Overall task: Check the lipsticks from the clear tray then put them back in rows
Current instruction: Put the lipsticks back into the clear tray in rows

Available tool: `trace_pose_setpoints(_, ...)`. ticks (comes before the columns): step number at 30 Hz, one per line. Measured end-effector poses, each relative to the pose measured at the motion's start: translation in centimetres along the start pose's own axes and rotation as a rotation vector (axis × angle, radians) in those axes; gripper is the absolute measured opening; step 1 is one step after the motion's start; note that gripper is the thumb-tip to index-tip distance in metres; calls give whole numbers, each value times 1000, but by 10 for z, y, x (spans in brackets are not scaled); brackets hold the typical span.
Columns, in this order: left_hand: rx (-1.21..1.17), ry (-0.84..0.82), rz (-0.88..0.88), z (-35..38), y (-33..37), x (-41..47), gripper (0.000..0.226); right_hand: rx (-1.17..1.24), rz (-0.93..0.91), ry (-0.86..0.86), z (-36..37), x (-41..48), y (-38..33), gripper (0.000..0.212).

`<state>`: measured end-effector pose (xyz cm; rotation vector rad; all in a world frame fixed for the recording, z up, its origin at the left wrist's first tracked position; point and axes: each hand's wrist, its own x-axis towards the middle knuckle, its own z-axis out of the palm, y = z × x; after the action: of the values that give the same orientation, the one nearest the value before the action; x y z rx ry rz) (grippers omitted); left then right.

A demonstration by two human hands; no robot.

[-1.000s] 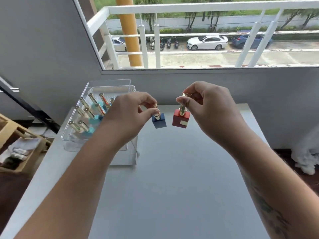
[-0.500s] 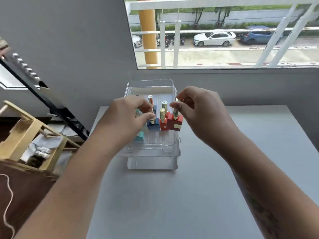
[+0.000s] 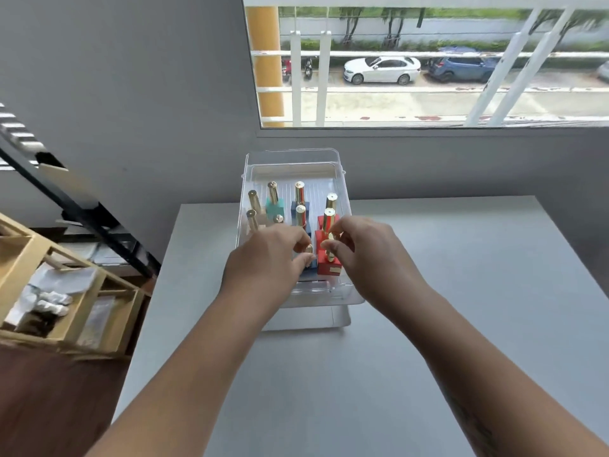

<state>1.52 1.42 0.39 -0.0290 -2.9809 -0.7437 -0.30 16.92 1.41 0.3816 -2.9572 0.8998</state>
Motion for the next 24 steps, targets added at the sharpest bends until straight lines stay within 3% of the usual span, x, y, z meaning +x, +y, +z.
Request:
trace_pose_setpoints(6,9,19,-3,4,0,4,18,-33,-7,-48,3,3,3,16)
trace_pose_setpoints(10,-20,-20,22,-5,-3,6,33,-44,-23,-76,-5,5,7,26)
trace_pose_setpoints(12,-88,-5,31,-17,-6,12,38,-23,-30,-24,-14,9,10,31)
trace_pose_setpoints(17,-112,141,73,-40,-8,57,26,26,-48,120,-39,44,14,23)
trace_pose_setpoints(24,70,-6,93,-18,-13,108,30,-48,-33,-142,-28,79,17,25)
